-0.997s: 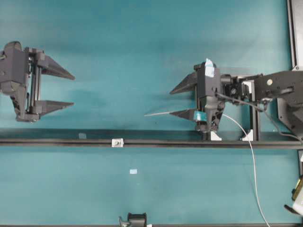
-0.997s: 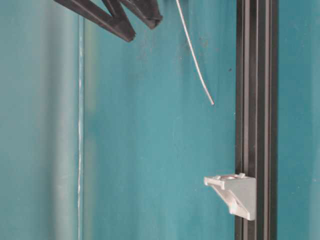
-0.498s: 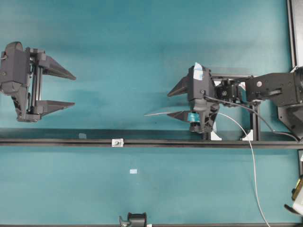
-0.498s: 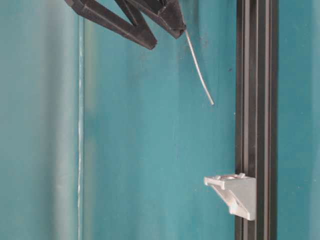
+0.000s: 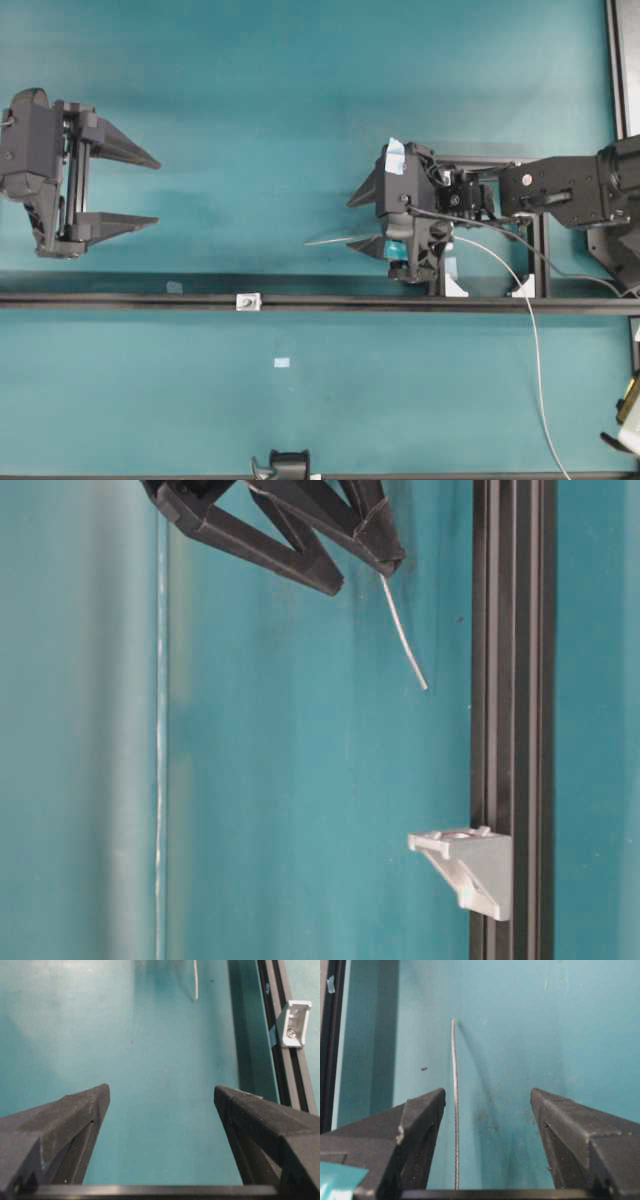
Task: Insert the wire into the hole on the left side and pull it with the left arm.
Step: 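Lower the right gripper and close it on the grey wire near its tip, then lift the wire with the right gripper and carry it toward the rail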
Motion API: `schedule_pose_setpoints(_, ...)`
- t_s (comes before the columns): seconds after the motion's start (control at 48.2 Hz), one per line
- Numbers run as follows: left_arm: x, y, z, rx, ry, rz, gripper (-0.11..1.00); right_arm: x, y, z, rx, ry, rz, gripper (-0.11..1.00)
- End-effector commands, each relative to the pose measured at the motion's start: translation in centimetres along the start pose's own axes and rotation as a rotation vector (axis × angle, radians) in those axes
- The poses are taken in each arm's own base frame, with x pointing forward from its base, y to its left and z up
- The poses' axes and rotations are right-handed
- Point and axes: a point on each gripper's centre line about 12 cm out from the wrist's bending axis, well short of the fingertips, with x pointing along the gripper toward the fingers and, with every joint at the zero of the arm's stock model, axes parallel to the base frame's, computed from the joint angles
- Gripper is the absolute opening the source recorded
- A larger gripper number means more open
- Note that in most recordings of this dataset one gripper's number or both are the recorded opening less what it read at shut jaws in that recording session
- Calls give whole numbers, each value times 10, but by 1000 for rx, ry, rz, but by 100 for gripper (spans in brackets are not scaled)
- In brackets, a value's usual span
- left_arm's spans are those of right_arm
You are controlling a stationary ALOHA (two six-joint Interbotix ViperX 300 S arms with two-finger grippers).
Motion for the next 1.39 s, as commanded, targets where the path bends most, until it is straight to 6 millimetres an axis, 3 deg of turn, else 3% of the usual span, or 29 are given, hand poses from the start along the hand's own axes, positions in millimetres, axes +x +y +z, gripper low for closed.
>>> schedule_pose_setpoints(0.0,1,0,7,1,-25,2,71,-1,3,10,-1,-30,8,76)
schedule_pose_setpoints(0.291,1,1,7,1,-26,3,70,-1,3,9,1,-33,9,74)
schedule_pose_setpoints(0.581,1,1,7,-1,-26,3,70,-1,3,9,-1,-41,11,60)
schedule_pose_setpoints(0.644,1,1,7,-1,-26,3,70,0,2,8,-1,-34,9,50)
schedule_pose_setpoints(0.789,1,0,7,1,-25,2,70,2,2,4,-1,-13,4,13)
schedule_pose_setpoints(0.872,1,1,6,1,-23,3,70,2,2,6,0,-16,5,3)
schedule_pose_setpoints(1.163,1,1,6,-1,-23,3,70,2,4,12,-1,-37,10,2)
schedule_pose_setpoints(1.37,1,1,6,1,-23,3,70,-10,7,25,-1,-83,21,2)
